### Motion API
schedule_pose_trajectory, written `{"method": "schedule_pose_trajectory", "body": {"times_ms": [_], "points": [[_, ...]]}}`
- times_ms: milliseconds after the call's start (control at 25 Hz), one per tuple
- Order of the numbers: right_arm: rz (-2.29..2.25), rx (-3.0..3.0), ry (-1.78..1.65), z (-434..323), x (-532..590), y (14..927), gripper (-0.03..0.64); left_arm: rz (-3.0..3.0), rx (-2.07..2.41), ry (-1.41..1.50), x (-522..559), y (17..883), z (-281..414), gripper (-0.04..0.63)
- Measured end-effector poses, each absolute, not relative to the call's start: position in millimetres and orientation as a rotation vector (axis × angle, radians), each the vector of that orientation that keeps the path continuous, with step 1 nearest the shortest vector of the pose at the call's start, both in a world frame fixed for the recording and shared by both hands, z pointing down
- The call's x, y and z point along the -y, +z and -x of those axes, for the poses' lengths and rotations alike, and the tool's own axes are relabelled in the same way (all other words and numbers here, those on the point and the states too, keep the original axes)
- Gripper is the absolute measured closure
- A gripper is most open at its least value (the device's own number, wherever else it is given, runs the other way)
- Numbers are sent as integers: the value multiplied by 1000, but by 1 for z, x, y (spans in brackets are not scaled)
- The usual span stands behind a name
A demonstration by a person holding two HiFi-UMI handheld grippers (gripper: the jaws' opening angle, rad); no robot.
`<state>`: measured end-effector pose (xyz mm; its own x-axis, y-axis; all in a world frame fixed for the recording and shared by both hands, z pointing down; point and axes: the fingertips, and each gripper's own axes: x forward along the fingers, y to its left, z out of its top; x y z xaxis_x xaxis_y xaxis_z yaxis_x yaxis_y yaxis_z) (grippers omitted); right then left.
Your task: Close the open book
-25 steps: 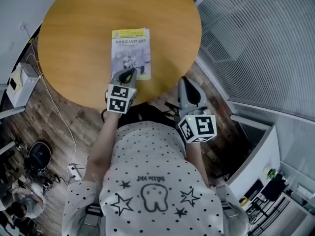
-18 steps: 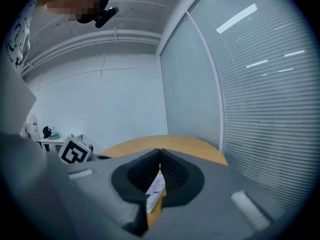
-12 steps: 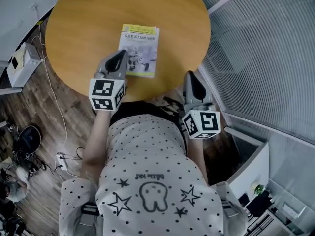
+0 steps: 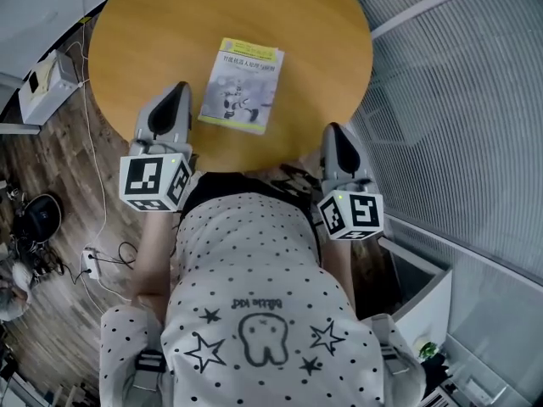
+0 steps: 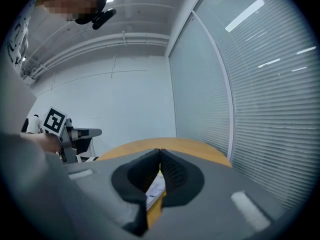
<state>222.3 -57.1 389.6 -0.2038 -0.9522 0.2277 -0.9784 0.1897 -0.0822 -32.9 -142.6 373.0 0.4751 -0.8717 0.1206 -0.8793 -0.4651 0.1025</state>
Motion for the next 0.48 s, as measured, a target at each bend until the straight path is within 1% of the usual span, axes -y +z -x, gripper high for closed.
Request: {"method": "schedule_pose_trajectory", "body": {"times_ms": [480], "points": [[-1842,2384,292,-215,60,383,612,-2496,1690,-4,101,349,76,586]]}}
